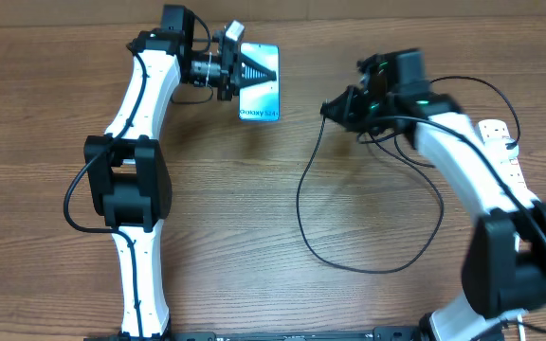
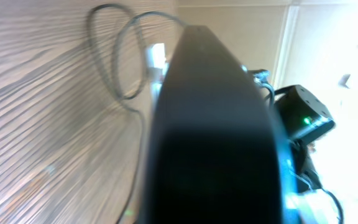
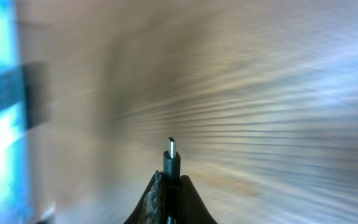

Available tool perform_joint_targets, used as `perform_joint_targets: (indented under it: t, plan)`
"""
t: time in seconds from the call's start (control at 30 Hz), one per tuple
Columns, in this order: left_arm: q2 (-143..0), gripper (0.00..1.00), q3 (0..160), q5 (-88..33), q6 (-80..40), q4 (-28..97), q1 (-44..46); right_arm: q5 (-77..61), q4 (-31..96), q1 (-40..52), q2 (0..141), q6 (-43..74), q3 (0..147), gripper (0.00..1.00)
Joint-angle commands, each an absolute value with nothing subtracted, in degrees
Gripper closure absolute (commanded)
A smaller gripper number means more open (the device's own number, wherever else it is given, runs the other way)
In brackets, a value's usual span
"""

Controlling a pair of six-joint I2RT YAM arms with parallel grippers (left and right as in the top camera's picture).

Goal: Plug charger to phone and switch on socket

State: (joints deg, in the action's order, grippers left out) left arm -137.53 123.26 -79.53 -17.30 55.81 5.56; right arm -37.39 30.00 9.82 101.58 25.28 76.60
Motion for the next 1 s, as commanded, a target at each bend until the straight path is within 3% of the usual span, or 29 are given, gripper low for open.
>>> perform_joint_targets:
  t: [0.0,0.23,0.6,0.97]
  plan:
    - [-135.26,0.96,124.62,-88.38,-25.78,51.81,5.28,-56.05,30.09,9.39,100.99,19.79,76.95,0.96]
    - [-135.26,0.96,124.64,-88.58,-42.92,39.88,5.28,-72.88,30.15,9.69,101.1,11.92,76.88,0.96]
    - [-135.24,0.96,124.64,-82.61,-51.77,36.56,6.55,-74.0,30.39,10.48,101.1,13.63,76.88,0.96]
    - [-135.2,0.96,124.66,-80.79,-67.18,16.82,10.44,-73.6,24.01,10.55,101.1,25.17,76.88,0.96]
